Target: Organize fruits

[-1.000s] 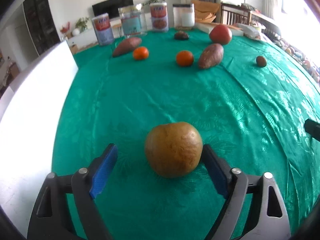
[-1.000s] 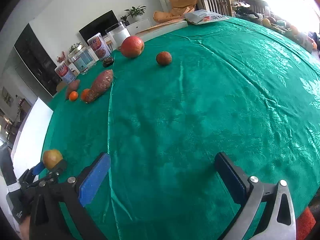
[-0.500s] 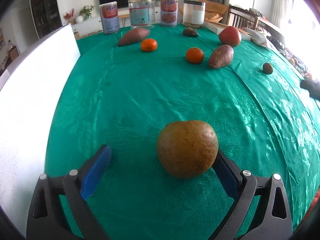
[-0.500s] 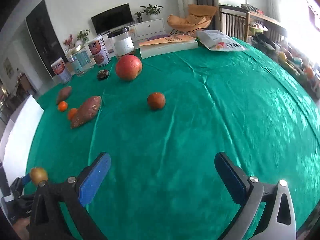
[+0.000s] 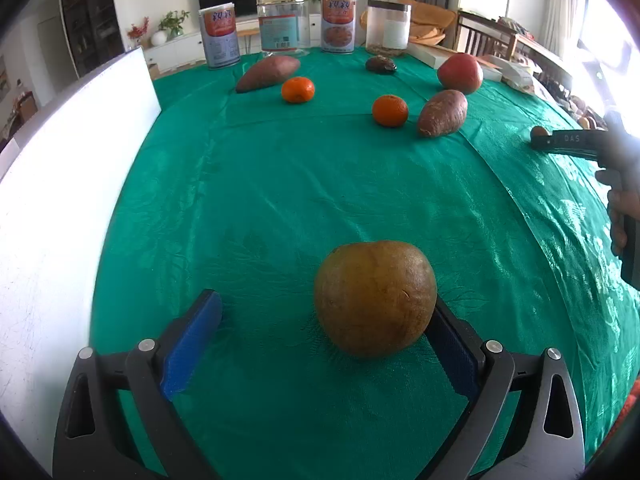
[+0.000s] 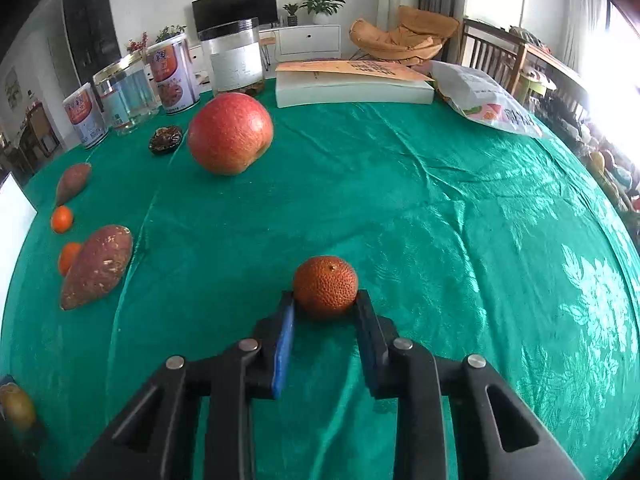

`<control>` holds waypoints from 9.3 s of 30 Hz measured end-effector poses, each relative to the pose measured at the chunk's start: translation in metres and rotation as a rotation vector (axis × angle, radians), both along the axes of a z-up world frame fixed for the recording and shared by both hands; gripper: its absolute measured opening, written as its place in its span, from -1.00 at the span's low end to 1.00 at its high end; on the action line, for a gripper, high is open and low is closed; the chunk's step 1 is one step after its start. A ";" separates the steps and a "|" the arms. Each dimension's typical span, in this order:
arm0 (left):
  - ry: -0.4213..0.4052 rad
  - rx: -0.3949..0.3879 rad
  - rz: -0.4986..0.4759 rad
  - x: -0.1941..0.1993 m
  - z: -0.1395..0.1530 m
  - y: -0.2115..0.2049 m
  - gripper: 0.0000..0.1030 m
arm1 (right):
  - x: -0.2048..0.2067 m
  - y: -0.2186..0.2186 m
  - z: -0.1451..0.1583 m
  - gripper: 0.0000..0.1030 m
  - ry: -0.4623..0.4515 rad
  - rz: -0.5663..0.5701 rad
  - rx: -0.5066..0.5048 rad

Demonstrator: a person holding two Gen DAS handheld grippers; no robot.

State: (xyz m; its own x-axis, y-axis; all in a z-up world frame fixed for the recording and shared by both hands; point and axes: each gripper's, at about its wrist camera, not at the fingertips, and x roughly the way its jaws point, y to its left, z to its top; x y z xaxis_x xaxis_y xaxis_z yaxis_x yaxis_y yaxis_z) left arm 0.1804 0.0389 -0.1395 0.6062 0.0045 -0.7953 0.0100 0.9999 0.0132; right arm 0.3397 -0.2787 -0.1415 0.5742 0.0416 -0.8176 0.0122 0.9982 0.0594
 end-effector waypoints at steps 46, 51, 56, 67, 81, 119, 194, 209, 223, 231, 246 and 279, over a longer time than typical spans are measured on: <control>0.003 0.000 0.007 0.003 -0.001 0.001 0.96 | -0.151 0.063 0.002 0.91 -0.098 0.011 0.160; 0.003 -0.001 0.007 0.003 -0.001 0.002 0.96 | -0.151 0.044 -0.002 0.96 -0.094 -0.056 0.254; 0.003 0.000 0.007 0.003 -0.001 0.001 0.97 | -0.154 0.062 0.005 0.97 -0.109 -0.015 0.158; 0.003 -0.001 0.008 0.003 -0.001 0.001 0.97 | -0.158 0.118 0.009 0.97 -0.125 0.169 -0.049; 0.003 -0.001 0.007 0.003 -0.001 0.001 0.97 | -0.171 0.098 0.021 0.97 -0.212 0.082 0.014; -0.101 -0.511 -0.060 -0.116 0.161 0.092 -0.05 | -0.178 0.186 0.115 -0.42 -0.050 0.489 0.398; 0.000 0.006 -0.036 0.009 0.000 -0.027 0.96 | -0.179 0.088 0.004 0.93 -0.064 -0.084 -0.013; 0.067 -0.137 0.012 0.019 0.017 -0.007 0.92 | -0.156 0.088 -0.004 0.93 -0.011 -0.067 -0.024; 0.107 -0.051 0.063 0.240 0.089 0.027 0.91 | -0.155 0.084 -0.005 1.00 -0.014 -0.056 0.029; 0.168 0.245 -0.043 0.285 0.050 0.045 0.91 | -0.154 0.086 -0.005 1.00 -0.009 -0.051 0.016; 0.221 -0.011 0.014 0.301 0.027 0.059 -0.10 | -0.153 0.086 -0.006 1.00 -0.008 -0.051 0.010; 0.035 0.027 0.032 -0.002 0.015 0.007 0.64 | -0.156 0.082 -0.005 1.00 -0.020 -0.054 0.043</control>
State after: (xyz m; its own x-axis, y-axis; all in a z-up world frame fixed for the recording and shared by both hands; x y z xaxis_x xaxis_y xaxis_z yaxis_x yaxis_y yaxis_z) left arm 0.1782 0.0463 -0.1246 0.5775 0.0450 -0.8151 -0.0215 0.9990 0.0399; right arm 0.1838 -0.1965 -0.1465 0.5927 0.0448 -0.8042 0.0641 0.9927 0.1026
